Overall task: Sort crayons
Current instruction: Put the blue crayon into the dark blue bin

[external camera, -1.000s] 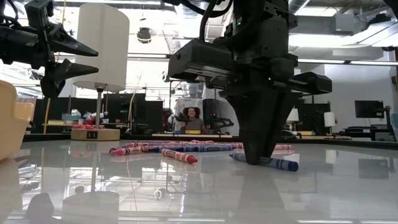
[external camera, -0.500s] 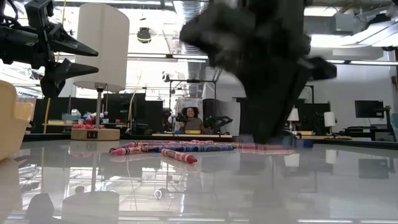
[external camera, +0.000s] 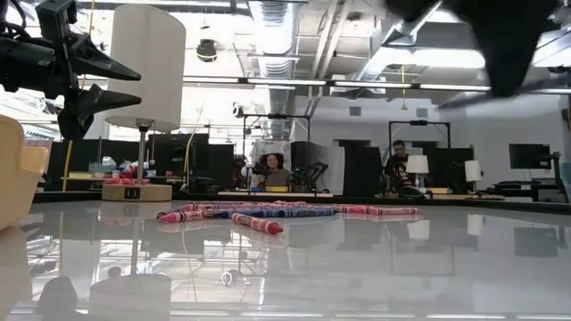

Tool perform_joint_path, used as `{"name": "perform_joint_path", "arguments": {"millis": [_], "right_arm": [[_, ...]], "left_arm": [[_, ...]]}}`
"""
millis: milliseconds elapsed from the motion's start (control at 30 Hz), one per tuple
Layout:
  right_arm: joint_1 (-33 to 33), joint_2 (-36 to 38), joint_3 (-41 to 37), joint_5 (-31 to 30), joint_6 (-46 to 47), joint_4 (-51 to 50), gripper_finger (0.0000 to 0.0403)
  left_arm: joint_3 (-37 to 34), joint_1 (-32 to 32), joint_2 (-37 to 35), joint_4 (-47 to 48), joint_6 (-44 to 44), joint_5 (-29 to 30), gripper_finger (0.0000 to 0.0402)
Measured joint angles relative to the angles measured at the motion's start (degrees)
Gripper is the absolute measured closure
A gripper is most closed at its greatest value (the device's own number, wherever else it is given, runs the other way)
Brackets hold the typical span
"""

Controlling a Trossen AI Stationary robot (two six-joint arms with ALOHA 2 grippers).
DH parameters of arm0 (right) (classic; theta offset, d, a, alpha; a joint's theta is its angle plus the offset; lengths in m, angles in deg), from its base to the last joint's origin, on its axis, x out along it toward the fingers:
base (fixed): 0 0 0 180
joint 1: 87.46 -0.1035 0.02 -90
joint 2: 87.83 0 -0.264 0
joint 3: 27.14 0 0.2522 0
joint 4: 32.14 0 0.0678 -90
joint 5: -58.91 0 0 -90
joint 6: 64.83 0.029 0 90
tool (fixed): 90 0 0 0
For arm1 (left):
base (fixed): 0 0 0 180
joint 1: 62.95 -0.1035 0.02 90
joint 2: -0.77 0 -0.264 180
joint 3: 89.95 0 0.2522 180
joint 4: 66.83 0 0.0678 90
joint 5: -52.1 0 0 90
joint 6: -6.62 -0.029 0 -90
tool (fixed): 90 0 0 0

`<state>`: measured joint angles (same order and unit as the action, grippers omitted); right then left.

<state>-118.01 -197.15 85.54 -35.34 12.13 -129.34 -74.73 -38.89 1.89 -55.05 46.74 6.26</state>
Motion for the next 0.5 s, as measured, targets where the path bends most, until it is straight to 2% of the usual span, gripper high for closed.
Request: {"name": "perform_joint_path", "arguments": {"millis": [167,267,367,500], "right_arm": [[-3.58,3.09,0.02,-0.17,5.86,-6.70,0.0401],[-5.69,4.46,0.02,-0.78,7.58,-6.29,0.0401],[-7.06,4.43,0.07,-1.65,13.56,-6.55,0.0401],[-8.75,4.09,0.07,-1.91,14.13,-6.54,0.0401]], "left_arm": [[0.00,0.02,0.00,0.00,0.00,0.06,0.0241],[0.00,0.02,0.00,0.00,0.00,0.13,0.0241],[0.00,0.00,0.00,0.02,0.10,0.66,0.0241],[0.00,0.01,0.00,0.09,0.17,1.60,0.0241]]}}
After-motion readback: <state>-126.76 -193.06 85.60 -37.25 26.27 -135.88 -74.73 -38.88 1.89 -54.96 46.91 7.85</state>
